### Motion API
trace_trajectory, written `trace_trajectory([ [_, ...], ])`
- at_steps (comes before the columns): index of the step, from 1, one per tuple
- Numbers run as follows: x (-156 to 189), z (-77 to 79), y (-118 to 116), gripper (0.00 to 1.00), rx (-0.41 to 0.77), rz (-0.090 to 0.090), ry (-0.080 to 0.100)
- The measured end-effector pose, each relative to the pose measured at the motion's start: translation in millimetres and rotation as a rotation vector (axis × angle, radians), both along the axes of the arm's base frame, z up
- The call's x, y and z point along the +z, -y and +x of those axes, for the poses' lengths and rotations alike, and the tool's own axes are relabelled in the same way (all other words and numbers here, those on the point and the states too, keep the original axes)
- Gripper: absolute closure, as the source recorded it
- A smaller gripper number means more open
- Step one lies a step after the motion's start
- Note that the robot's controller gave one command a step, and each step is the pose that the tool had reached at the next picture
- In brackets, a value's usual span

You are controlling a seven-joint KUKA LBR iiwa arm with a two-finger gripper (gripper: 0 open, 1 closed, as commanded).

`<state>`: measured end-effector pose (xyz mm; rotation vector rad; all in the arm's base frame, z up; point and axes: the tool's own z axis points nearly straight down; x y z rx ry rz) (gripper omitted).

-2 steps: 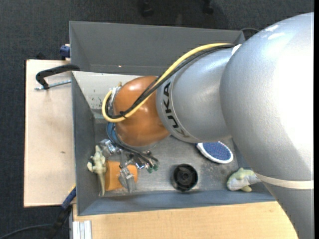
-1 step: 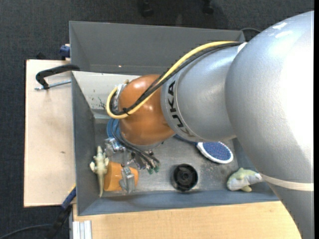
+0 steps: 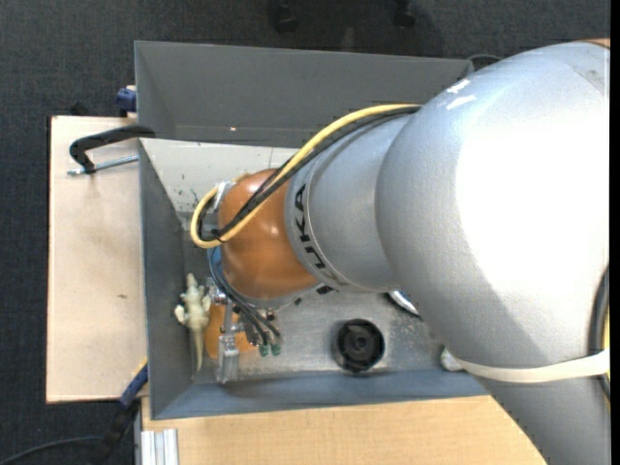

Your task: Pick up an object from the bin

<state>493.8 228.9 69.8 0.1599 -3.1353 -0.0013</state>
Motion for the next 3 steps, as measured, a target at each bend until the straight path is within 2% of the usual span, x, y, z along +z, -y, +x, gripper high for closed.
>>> trace_trajectory([
  [1, 0.7, 0.5, -0.7, 0.0, 0.0, 0.001, 0.002],
  [2, 0.5, 0.4, -0.6, 1.0, 0.0, 0.001, 0.002],
  [3, 25.8, 1.8, -1.2, 1.0, -0.001, 0.003, 0.008],
])
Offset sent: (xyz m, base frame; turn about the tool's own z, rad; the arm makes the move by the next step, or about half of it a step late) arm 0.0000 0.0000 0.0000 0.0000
